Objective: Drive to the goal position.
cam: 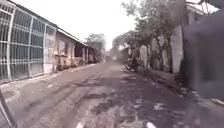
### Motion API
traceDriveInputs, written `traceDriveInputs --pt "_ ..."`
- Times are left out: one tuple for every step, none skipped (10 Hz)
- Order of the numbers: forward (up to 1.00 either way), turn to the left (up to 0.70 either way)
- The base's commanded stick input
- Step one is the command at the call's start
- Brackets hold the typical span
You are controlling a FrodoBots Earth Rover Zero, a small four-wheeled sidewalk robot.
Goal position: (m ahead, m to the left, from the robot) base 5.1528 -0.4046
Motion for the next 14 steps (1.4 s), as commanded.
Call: traceDriveInputs --pt "0.70 0.01" --pt "0.70 0.01" --pt "0.70 0.01" --pt "0.70 0.01" --pt "0.70 0.01" --pt "0.70 0.01" --pt "0.70 0.01" --pt "0.70 0.01" --pt "0.70 0.01" --pt "0.70 0.01" --pt "0.70 0.01" --pt "0.70 0.01" --pt "0.70 0.01" --pt "0.70 0.01"
